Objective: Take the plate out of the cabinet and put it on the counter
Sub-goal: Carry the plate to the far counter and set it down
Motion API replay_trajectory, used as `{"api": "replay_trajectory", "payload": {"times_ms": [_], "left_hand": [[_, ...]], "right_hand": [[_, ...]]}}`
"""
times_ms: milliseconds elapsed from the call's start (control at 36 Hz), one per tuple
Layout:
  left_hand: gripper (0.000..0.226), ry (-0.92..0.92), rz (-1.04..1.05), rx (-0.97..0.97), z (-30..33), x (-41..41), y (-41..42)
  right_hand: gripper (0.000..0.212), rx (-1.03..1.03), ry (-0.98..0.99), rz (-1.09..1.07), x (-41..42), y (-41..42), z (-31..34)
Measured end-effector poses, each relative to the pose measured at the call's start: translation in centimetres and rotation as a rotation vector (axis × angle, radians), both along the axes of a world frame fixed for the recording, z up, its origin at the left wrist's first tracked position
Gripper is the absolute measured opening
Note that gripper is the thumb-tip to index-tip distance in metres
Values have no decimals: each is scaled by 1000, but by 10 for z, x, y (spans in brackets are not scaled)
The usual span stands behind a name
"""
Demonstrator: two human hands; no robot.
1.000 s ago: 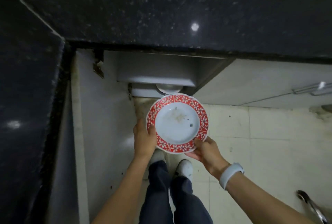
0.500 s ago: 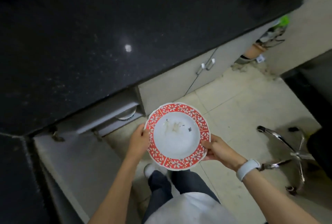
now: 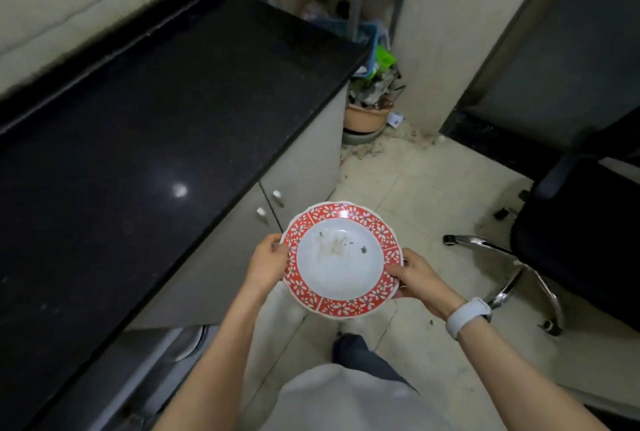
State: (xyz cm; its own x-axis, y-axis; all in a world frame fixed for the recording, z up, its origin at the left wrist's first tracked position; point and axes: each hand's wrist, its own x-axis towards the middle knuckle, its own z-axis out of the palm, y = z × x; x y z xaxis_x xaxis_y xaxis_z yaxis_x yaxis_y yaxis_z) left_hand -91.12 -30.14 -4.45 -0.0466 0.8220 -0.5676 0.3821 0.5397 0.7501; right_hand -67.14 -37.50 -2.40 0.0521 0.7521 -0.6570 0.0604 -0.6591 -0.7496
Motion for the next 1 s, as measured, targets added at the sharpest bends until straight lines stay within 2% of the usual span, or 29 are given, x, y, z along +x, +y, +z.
{"api": "replay_trajectory", "payload": {"times_ms": [111,222,417,500,528,611,778,944,1000], "left_hand": [[16,15,-20,26,10,50,43],[10,8,-39,59,25,90,82],[15,-11,-80,70,42,129,161],[15,-22,-62,110,45,136,196],[15,-23,-57,127,45,136,209],[15,-26,-32,176,45,135,249],[11,-101,149,198,41,120,325],[14,-46,330,231,44,92,388],[15,-40,401,240,45,84,402]], "right_hand": [[15,54,18,-63,46,35,14],[6,83,3,-110,82,71,20],[4,124,-14,-136,123,150,24],[21,148,-12,-124,132,189,27],[20,158,-18,-115,135,204,27],[1,189,-38,-75,141,255,30],[6,203,-59,69,130,363,40],[7,210,-67,202,100,464,43],[16,199,-70,224,87,493,41]]}}
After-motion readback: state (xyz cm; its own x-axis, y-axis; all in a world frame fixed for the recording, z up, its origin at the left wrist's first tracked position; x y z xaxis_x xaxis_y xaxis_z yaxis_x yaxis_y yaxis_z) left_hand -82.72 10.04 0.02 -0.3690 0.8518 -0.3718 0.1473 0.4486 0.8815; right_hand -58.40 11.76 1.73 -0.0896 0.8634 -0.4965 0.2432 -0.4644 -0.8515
